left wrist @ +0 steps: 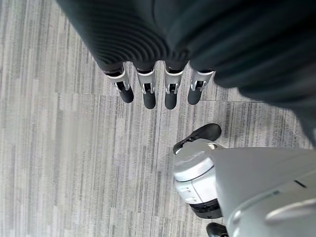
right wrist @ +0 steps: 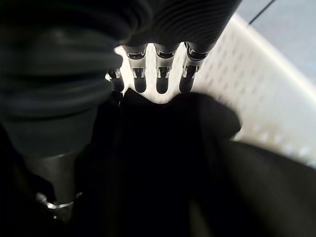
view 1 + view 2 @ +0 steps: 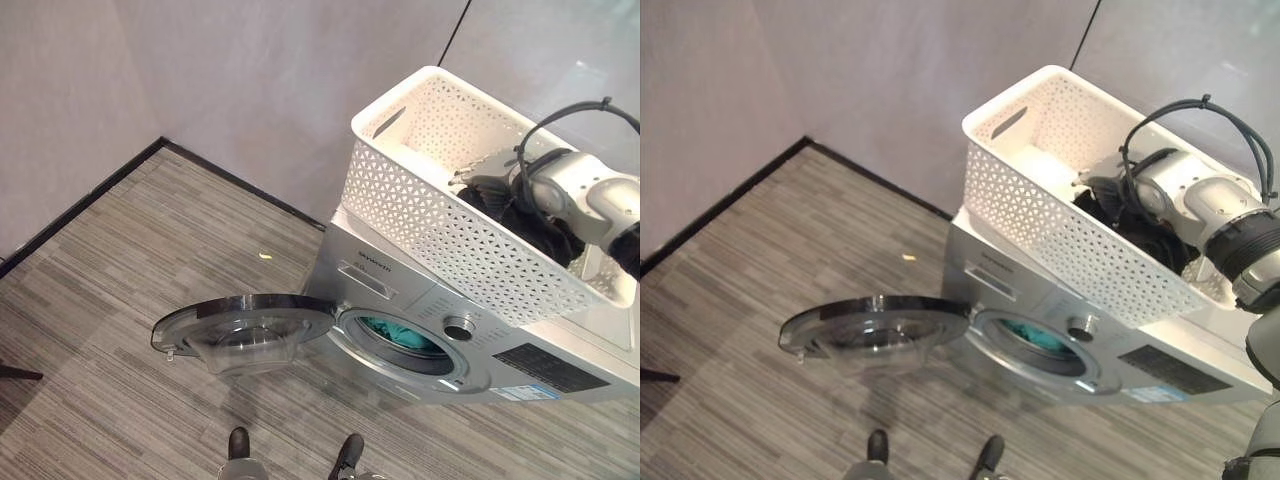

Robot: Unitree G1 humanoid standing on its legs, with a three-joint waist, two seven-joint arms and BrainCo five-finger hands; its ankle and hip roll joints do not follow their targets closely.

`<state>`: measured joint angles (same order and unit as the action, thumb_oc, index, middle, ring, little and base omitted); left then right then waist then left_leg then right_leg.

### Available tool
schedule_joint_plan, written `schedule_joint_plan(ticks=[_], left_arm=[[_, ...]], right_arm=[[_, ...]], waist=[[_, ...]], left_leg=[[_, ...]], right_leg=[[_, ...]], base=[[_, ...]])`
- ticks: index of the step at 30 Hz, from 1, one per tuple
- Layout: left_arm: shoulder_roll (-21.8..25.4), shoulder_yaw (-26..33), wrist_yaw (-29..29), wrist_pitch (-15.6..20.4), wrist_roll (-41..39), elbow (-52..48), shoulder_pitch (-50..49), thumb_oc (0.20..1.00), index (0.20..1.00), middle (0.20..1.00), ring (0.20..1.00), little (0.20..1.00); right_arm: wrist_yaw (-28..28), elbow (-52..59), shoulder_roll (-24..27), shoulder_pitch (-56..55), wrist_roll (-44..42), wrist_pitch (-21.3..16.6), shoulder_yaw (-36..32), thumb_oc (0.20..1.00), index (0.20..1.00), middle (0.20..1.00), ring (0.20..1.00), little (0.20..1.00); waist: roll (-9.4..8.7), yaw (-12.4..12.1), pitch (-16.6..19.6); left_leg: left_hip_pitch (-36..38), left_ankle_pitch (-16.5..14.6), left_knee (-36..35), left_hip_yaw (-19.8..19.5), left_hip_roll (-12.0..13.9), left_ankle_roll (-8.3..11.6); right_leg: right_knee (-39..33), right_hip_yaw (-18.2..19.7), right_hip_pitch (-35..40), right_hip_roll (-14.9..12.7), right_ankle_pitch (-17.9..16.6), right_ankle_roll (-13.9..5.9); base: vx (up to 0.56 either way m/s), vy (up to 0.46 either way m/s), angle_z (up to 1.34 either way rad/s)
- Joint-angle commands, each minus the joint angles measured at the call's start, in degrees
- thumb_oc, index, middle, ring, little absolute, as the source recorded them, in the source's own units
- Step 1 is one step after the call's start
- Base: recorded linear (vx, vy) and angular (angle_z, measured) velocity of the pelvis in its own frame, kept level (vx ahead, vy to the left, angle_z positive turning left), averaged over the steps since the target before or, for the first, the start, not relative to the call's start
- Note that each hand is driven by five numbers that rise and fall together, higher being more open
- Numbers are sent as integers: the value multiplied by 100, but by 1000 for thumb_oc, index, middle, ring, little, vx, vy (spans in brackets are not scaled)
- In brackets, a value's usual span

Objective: Grab the laundry basket,head to the washer,open it,put in the laundry and shut it.

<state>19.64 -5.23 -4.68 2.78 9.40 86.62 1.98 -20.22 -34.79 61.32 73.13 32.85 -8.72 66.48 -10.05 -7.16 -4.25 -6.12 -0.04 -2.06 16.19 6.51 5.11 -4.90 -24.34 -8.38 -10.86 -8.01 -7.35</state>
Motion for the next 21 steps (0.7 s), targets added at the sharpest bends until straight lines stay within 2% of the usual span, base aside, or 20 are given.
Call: schedule_joint_plan(ticks=[1, 4, 5, 6, 7, 12, 13, 14, 15, 17, 21], left_arm=[[5, -43, 104, -92, -94, 308, 141, 1000, 1000, 1000, 1000, 1000], [18, -41, 117, -107, -114, 329, 153, 1000, 1000, 1000, 1000, 1000], [15, -37, 117, -108, -118, 332, 150, 1000, 1000, 1000, 1000, 1000], [12, -22, 121, -105, -132, 339, 142, 1000, 1000, 1000, 1000, 1000], [11, -12, 123, -124, -134, 353, 141, 1000, 1000, 1000, 1000, 1000], [-23, 60, 174, -129, -141, 362, 138, 1000, 1000, 1000, 1000, 1000], [-58, 91, 180, -101, -126, 353, 108, 1000, 1000, 1000, 1000, 1000], [-47, 84, 180, -101, -126, 353, 112, 1000, 1000, 1000, 1000, 1000], [-81, 121, 181, -77, -64, 344, 78, 1000, 1000, 1000, 1000, 1000], [-89, 134, 191, -52, -6, 326, 69, 1000, 1000, 1000, 1000, 1000], [-161, 114, 202, 24, 212, 260, 21, 1000, 1000, 1000, 1000, 1000]], right_arm=[[-88, -424, -84, 386, 184, 202, 95, 1000, 1000, 1000, 1000, 1000], [-229, -537, -228, 427, 187, 230, 141, 1000, 1000, 1000, 1000, 1000], [-238, -580, -275, 441, 202, 253, 127, 595, 595, 595, 595, 595], [-203, -654, -349, 437, 225, 272, 92, 278, 278, 278, 278, 278], [-179, -667, -388, 418, 227, 280, 57, 200, 200, 200, 200, 200], [169, -442, -279, 298, 318, 368, -401, 200, 200, 200, 200, 200], [421, -157, -101, 207, 354, 419, -726, 200, 200, 200, 200, 200], [418, -145, -91, 186, 358, 422, -752, 200, 200, 200, 200, 200], [748, 230, 110, -12, 482, 427, -1128, 200, 200, 200, 200, 200], [860, 441, 256, -192, 658, 368, -1252, 200, 200, 200, 200, 200], [1275, 1027, 741, -901, 789, 256, -2011, 200, 200, 200, 200, 200]], waist=[[-248, -128, -94], [-226, -105, -51], [-224, -98, -40], [-213, -93, -30], [-206, -74, -20], [-152, 34, 33], [-98, 80, 54], [-120, 83, 64], [-42, 131, 85], [-27, 156, 115], [63, 184, 234]], left_leg=[[32, 368, -84, -216, 87, 155], [69, 376, -123, -204, 78, 153], [84, 379, -133, -195, 79, 153], [101, 381, -141, -179, 80, 154], [114, 386, -157, -165, 78, 154], [145, 417, -210, -121, 48, 141], [198, 389, -212, -101, 54, 142], [173, 414, -219, -105, 37, 132], [249, 376, -220, -93, 49, 136], [280, 366, -225, -89, 41, 132], [404, 332, -235, -108, 25, 121]], right_leg=[[0, 269, 193, -302, -220, -403], [-3, 298, 185, -302, -223, -401], [-2, 303, 187, -306, -224, -402], [-2, 315, 185, -308, -230, -401], [-2, 320, 182, -307, -232, -403], [-9, 381, 153, -322, -261, -406], [-1, 403, 181, -316, -250, -414], [-8, 399, 160, -331, -267, -412], [4, 410, 206, -322, -244, -419], [9, 415, 231, -325, -240, -423], [21, 360, 383, -354, -210, -450]], base=[[0, 0, 0], [0, 0, 0], [0, 0, 0], [0, 0, 0], [0, 0, 0], [-18, -2, -6], [-8, 2, -9], [7, -4, -6], [0, 0, 0], [6, 0, -3], [30, -9, -4]])
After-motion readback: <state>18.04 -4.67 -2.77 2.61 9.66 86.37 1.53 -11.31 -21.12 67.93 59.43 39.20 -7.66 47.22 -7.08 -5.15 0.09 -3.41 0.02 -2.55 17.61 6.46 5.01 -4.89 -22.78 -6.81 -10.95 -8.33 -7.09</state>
